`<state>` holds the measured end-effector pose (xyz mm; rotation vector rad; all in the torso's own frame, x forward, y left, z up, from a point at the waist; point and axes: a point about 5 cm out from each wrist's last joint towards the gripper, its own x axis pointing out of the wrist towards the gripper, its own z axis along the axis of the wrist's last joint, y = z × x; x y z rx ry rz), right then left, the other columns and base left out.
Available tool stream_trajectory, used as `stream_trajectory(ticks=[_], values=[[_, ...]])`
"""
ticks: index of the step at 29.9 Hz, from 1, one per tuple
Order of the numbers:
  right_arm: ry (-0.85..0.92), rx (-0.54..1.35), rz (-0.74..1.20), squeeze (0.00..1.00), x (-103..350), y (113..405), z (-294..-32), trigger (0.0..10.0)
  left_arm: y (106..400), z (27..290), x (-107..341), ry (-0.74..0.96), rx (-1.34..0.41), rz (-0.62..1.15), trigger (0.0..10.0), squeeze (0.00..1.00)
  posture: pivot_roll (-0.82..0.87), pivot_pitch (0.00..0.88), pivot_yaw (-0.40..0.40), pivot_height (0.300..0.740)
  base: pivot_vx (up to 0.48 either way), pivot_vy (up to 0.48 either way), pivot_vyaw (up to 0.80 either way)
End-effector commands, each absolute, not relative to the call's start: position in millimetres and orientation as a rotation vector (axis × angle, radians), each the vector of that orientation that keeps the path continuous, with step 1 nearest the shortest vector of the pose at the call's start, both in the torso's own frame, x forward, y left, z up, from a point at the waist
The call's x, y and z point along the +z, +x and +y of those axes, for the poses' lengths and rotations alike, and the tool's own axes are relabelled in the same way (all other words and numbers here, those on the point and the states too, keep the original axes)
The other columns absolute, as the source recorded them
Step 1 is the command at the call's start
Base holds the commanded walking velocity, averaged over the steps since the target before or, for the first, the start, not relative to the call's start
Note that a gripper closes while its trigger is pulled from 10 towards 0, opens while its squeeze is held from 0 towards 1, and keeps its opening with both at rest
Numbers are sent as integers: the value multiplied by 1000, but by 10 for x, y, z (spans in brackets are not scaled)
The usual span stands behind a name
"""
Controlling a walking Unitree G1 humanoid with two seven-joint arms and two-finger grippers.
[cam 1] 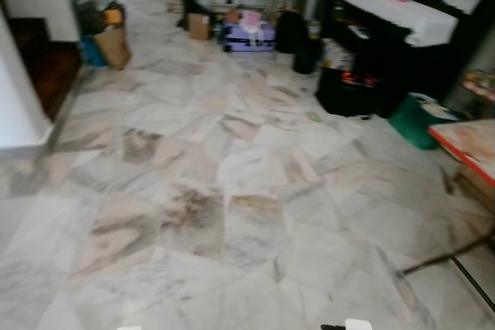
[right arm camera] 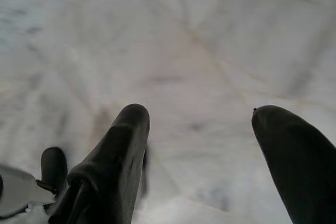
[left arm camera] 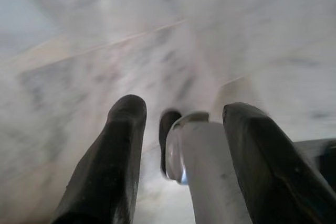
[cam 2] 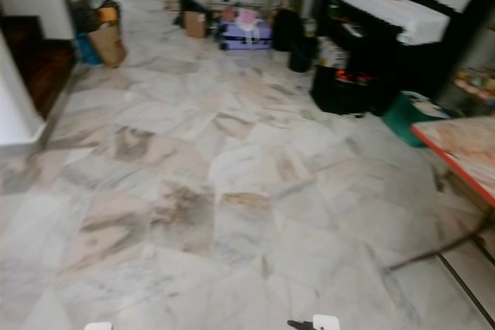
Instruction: Hang hanger
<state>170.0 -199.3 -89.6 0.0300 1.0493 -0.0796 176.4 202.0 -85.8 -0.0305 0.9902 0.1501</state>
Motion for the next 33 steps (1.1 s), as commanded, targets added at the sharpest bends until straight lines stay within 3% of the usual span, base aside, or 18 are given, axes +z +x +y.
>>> stream_trajectory(ticks=[1, 9, 15, 25, 33], values=[[285, -178, 931, 0, -817, 1887, -1891, 10000, 1143, 3033, -774, 76, 329, 1039, 10000, 0, 317, 0, 27, 740, 0, 0, -769], [297, -170, 924, 0, -813, 1909, -1826, 10000, 1363, 2933, -750, 97, 303, 1015, 10000, 0, 293, 0, 42, 740, 0, 0, -774], [253, -120, 937, 0, -824, 1894, -1791, 10000, 1372, 2853, -778, 122, 262, 1023, 10000, 0, 278, 0, 45, 740, 0, 0, -774], [259, -126, 929, 0, -817, 1914, -1763, 10000, 1192, 3145, -704, 138, 288, 1035, 10000, 0, 271, 0, 51, 740, 0, 0, -774], [253, -128, 933, 0, -822, 1900, -1783, 10000, 1407, 2891, -748, 116, 264, 1008, 10000, 0, 262, 0, 41, 740, 0, 0, -774]])
